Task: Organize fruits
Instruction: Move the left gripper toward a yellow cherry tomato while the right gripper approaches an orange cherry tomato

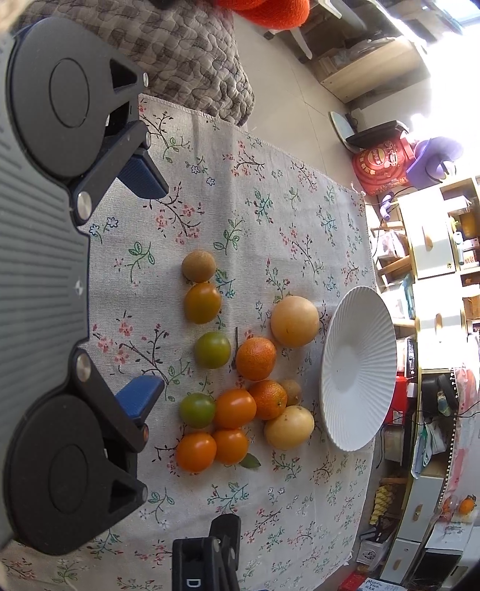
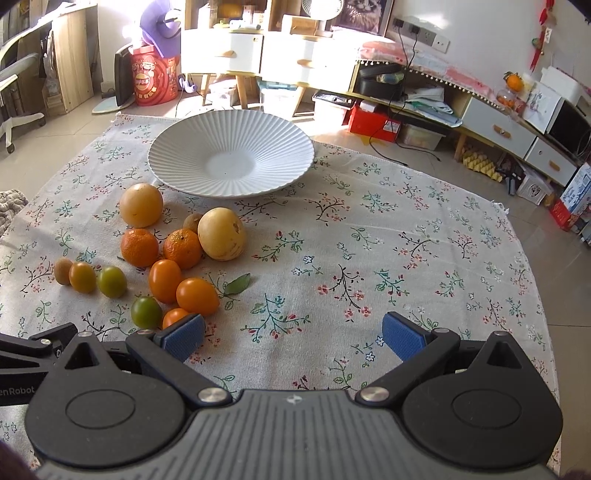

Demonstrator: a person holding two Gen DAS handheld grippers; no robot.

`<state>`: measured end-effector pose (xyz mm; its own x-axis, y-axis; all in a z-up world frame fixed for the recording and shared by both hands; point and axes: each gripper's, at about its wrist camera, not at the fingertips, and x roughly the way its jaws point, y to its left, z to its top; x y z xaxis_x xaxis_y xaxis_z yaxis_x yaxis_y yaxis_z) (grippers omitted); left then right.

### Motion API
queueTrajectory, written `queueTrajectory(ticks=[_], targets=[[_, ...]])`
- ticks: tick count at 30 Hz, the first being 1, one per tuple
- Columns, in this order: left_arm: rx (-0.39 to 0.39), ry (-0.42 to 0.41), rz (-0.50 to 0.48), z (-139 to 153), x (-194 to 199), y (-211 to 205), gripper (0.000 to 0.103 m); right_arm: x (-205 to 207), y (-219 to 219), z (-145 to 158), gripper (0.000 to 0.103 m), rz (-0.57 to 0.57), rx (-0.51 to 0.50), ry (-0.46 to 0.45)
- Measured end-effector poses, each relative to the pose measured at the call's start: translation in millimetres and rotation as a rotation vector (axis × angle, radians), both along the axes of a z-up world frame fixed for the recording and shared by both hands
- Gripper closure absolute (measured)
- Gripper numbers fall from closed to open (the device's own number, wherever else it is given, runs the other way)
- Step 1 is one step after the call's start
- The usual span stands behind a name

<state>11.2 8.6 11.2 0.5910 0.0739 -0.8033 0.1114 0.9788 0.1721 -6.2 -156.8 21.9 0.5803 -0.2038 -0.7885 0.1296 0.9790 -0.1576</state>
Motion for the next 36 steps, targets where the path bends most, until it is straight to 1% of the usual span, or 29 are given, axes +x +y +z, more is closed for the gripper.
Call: queueTrajectory(ticks=[3, 8, 11, 13, 18, 23, 25, 27, 29, 31, 36], targets=[[0.012, -0.006, -0.004, 0.9, 4.7, 1.5, 0.018, 2.4, -1.4, -1.1, 0.0, 0.004, -0.005, -0.001], [0.054, -0.043, -0.052, 6.2, 8.8, -0.2, 0.018, 6.7, -2.2, -2.7, 0.0, 0.017, -0.002, 0.008], [0.085, -0.059, -0.088, 10.0, 12.1, 0.0, 0.018, 7.6, -3.0, -2.6, 0.0, 0.025, 0.02, 0.014], [0.093, -0.062, -0.1, 11.6, 16.0, 1.6, 0.018, 9.3, -3.5, -3.4, 0.0, 0.03, 0.04, 0.022], [0.084, -0.076, -0.1, 6.9, 22.4, 7.3, 0.018, 9.9, -2.4, -4.9, 0.0, 0.046, 0.059, 0.032], [0.051, -0.042, -0.13, -0.8, 28.1, 13.8, 0.018, 11.6, 2.8, -11.4, 0.0, 0.085, 0.058, 0.054], [0.034, -0.032, -0.164, -3.1, 29.4, 16.2, 0.018, 12.5, 4.9, -15.0, 0.0, 0.102, 0.058, 0.066], [0.002, 0.002, -0.205, -6.4, 33.2, 18.6, 0.018, 13.5, 8.1, -18.4, 0.0, 0.118, 0.058, 0.078], [-0.02, 0.027, -0.226, -6.9, 35.6, 20.6, 0.018, 14.2, 9.9, -21.0, 0.0, 0.128, 0.069, 0.088], [-0.019, 0.034, -0.251, -6.9, 36.3, 19.3, 0.018, 15.1, 10.9, -22.9, 0.0, 0.133, 0.083, 0.096], [0.011, 0.019, -0.281, -7.3, 34.7, 15.4, 0.018, 16.4, 13.0, -27.2, 0.0, 0.129, 0.1, 0.107]])
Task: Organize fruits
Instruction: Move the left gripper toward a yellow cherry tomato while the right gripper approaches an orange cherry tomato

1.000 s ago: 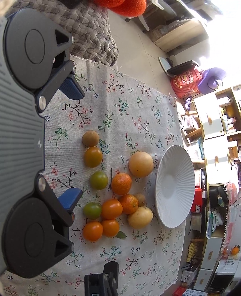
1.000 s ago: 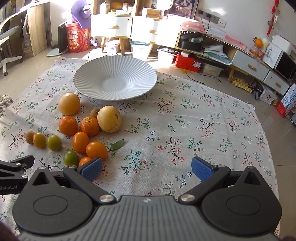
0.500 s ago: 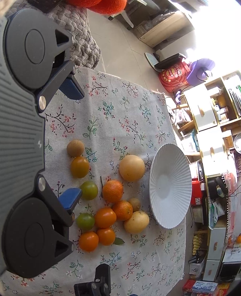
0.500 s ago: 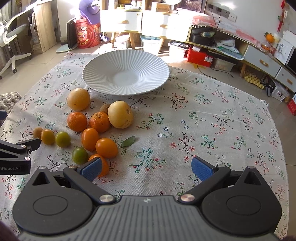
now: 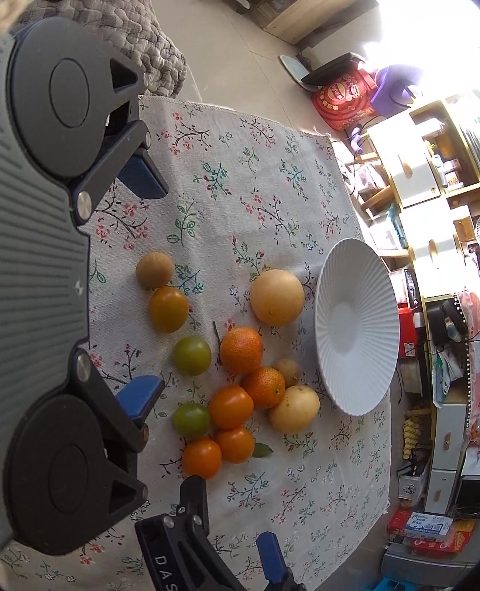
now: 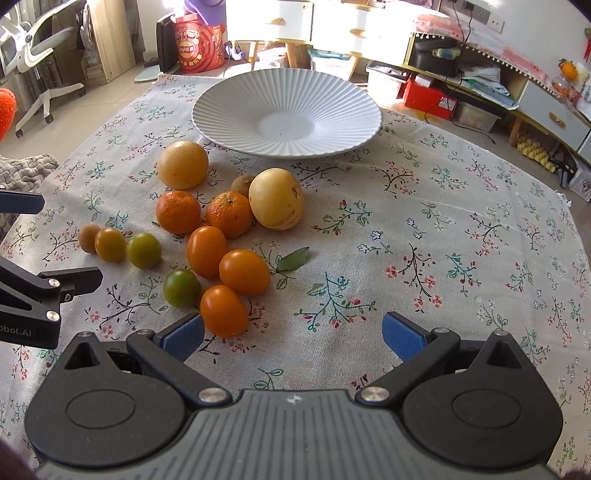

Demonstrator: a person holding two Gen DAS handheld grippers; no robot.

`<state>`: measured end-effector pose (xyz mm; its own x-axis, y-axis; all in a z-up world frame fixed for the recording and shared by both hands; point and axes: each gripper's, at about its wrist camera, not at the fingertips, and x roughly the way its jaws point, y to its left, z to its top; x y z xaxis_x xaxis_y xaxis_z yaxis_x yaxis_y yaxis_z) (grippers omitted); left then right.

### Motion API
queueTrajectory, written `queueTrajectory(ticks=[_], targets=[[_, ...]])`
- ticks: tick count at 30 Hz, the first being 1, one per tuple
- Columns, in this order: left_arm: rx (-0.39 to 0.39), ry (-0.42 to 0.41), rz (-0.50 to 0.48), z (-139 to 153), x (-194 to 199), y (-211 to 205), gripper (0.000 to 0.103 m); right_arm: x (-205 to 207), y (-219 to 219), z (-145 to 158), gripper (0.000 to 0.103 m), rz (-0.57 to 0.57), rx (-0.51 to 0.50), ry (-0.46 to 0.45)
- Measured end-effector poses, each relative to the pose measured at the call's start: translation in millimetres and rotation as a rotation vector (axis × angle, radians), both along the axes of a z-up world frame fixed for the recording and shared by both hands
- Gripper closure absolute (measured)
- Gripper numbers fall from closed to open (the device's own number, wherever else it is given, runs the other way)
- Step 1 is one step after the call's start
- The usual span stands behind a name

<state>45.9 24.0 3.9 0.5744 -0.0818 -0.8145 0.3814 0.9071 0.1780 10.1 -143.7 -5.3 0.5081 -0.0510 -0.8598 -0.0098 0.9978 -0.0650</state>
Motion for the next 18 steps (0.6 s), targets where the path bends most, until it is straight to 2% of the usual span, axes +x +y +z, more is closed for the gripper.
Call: queueTrajectory(ticks=[13, 18], targets=[[-0.001, 0.028, -0.001, -5.4, 4.4, 4.4, 0.018, -2.8, 5.2, -2.1, 0.0, 0.013, -0.005, 0.009], [-0.022, 0.032, -0.027, -9.3, 6.8, 7.2, 0.018, -0.7, 4.2, -6.1, 0.001, 0.018, 0.033, 0.038]])
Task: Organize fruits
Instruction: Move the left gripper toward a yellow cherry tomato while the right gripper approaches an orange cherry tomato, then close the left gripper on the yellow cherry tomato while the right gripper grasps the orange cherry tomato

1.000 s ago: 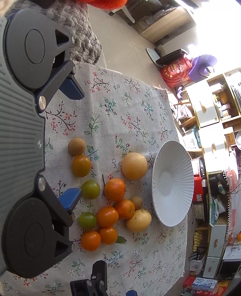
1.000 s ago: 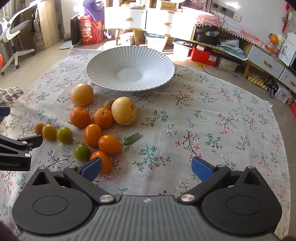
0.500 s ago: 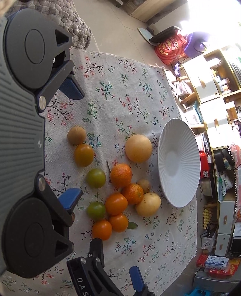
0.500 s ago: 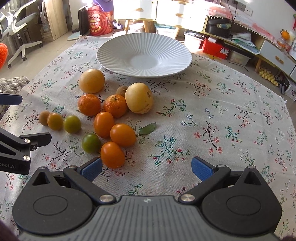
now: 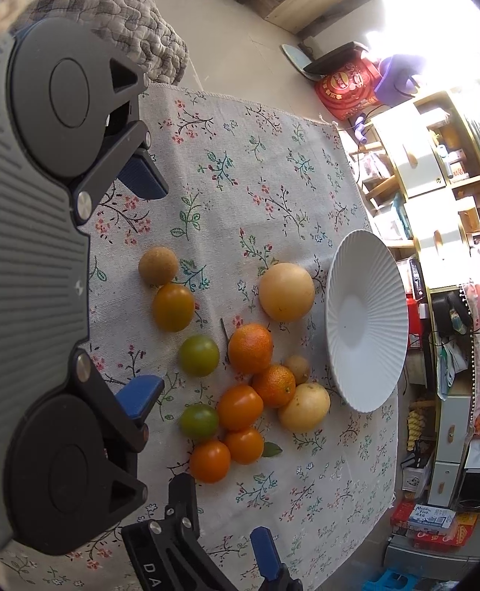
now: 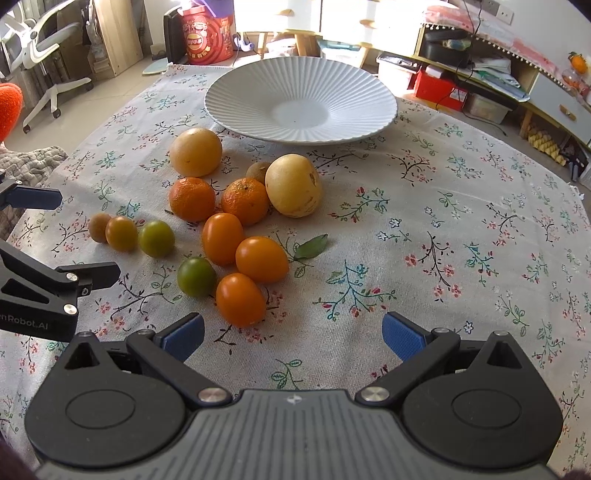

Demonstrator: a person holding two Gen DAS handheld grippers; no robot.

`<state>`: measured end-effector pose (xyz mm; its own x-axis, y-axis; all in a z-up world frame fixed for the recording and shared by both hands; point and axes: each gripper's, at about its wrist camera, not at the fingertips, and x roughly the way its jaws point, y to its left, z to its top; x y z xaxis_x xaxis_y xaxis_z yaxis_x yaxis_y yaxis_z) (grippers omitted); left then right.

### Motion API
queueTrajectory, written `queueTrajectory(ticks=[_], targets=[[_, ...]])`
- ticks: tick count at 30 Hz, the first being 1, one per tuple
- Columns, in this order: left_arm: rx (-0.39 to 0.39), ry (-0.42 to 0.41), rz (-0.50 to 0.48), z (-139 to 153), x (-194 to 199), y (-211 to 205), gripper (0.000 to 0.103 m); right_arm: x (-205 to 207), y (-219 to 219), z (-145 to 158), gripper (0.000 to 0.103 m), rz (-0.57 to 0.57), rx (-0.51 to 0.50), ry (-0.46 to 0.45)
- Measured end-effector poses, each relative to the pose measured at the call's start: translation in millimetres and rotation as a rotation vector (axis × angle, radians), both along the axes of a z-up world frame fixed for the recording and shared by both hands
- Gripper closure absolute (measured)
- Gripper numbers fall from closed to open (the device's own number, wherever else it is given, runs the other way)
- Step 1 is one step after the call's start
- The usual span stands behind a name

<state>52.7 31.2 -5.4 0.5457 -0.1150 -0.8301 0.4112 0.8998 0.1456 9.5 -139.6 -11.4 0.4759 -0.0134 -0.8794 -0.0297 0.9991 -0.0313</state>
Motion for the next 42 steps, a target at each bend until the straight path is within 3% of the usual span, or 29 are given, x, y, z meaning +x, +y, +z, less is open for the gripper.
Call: queueTrajectory(ticks=[6, 21, 28, 42], targets=[[-0.02, 0.007, -0.017, -3.9, 2.8, 0.6, 0.025, 2.2, 3.0, -7.1, 0.008, 0.021, 0.095, 0.043], [-0.033, 0.002, -0.021, -4.5, 2.9, 1.6, 0.051, 3.5, 10.7, -9.8, 0.036, 0.036, 0.117, 0.034], [-0.047, -0.007, -0.015, -4.6, 4.4, 3.4, 0.068, 3.5, 11.6, -9.8, 0.051, 0.039, 0.132, 0.025], [-0.032, -0.028, -0.014, -6.6, 7.1, 3.2, 0.078, 3.4, 13.0, -11.2, 0.075, 0.039, 0.126, 0.005]])
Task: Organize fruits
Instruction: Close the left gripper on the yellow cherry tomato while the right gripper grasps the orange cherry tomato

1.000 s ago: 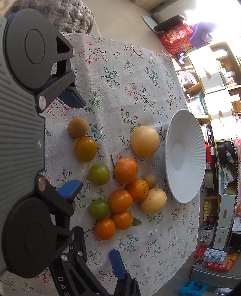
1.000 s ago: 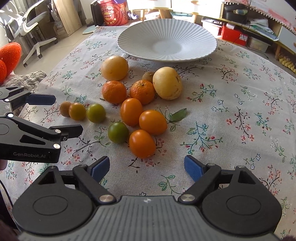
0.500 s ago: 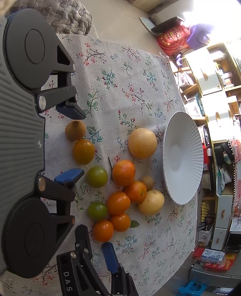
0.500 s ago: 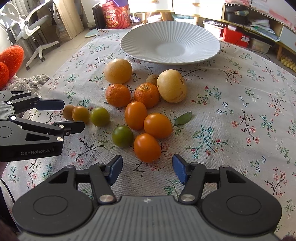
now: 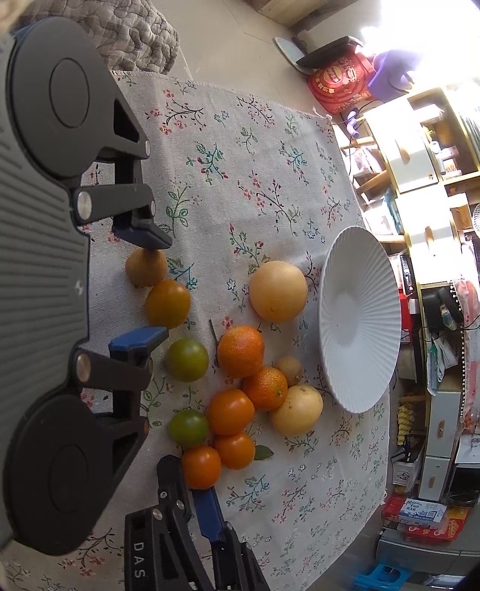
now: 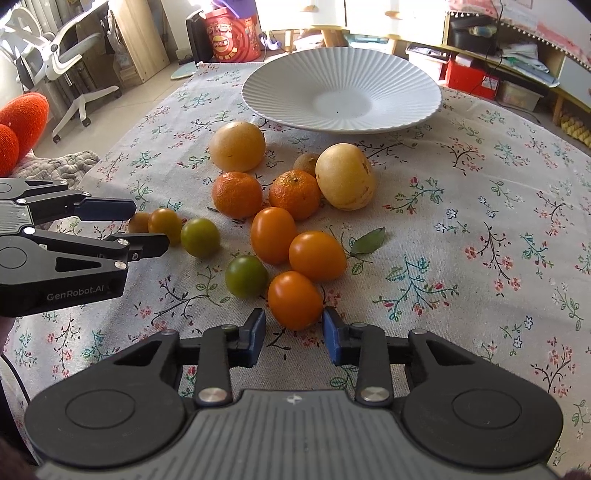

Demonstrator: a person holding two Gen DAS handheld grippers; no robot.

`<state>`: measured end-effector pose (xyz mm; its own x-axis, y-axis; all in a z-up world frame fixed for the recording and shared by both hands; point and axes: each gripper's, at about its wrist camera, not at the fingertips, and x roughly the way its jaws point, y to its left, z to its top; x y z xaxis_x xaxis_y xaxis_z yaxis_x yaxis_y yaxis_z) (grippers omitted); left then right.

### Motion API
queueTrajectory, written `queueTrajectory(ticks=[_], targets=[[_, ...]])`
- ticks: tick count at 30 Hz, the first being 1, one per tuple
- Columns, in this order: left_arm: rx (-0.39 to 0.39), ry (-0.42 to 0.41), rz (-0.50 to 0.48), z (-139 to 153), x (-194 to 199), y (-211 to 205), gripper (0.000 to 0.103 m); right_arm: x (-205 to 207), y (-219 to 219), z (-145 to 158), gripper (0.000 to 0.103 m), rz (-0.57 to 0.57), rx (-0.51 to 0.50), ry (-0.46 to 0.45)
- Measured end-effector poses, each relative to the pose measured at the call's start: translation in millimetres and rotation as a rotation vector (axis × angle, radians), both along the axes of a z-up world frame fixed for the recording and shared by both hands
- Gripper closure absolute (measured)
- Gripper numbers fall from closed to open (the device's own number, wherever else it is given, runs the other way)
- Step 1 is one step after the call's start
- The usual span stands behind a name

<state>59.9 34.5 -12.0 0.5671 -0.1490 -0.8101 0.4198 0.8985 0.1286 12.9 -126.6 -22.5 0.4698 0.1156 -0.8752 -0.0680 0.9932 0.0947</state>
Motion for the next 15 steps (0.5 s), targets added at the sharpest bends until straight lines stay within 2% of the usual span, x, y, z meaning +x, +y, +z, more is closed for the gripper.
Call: queueTrajectory(ticks=[10, 12, 14, 15], targets=[[0.012, -0.004, 0.02, -4.9, 5.9, 2.0, 0.078, 1.2, -1.7, 0.7, 0.077, -0.013, 0.009, -0.009], [0.012, -0.011, 0.021, -4.0, 5.4, 2.1, 0.084, 1.3, -1.7, 1.3, 0.077, -0.015, 0.013, -0.009], [0.009, -0.021, 0.02, -1.7, 5.0, 2.8, 0.097, 1.0, -1.7, 2.0, 0.077, -0.014, 0.013, -0.009], [0.003, -0.024, 0.022, -0.2, 5.0, 3.9, 0.099, 0.6, -1.6, 2.5, 0.077, -0.014, 0.011, -0.01]])
